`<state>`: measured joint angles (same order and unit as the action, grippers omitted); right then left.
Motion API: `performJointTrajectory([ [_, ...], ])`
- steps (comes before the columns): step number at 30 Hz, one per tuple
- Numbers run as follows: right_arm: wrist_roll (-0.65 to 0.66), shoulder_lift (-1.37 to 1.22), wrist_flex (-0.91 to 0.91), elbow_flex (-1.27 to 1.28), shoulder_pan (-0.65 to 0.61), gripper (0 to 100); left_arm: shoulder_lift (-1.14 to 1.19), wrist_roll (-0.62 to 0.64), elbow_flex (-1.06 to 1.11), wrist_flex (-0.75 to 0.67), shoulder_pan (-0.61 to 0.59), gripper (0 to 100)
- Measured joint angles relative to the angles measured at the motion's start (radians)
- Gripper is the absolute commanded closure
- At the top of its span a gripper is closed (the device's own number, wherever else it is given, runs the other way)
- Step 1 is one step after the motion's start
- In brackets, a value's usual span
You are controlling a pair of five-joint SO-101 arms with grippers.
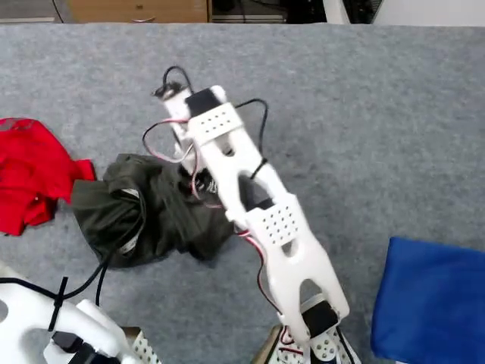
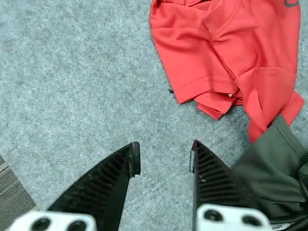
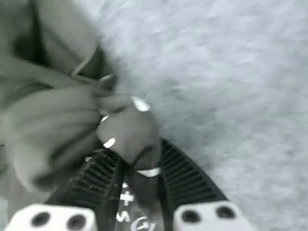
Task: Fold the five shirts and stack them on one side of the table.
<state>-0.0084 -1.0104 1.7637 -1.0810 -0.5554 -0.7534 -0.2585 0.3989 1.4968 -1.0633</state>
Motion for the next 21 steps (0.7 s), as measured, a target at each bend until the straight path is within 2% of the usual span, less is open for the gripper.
performJointTrajectory([
  [6,0.000,-0.005,0.000,-0.137,0.133,99.4,0.000,0.000,0.000,0.000,0.031,82],
  [12,0.000,-0.009,0.000,-0.199,0.338,99.4,0.000,0.000,0.005,0.000,0.135,82],
  [17,0.000,-0.054,-0.032,-0.201,0.511,99.3,0.000,0.015,0.087,0.000,0.298,82],
  [21,0.000,-0.166,-0.109,-0.201,0.598,99.1,0.000,0.137,0.186,-0.054,0.508,82],
])
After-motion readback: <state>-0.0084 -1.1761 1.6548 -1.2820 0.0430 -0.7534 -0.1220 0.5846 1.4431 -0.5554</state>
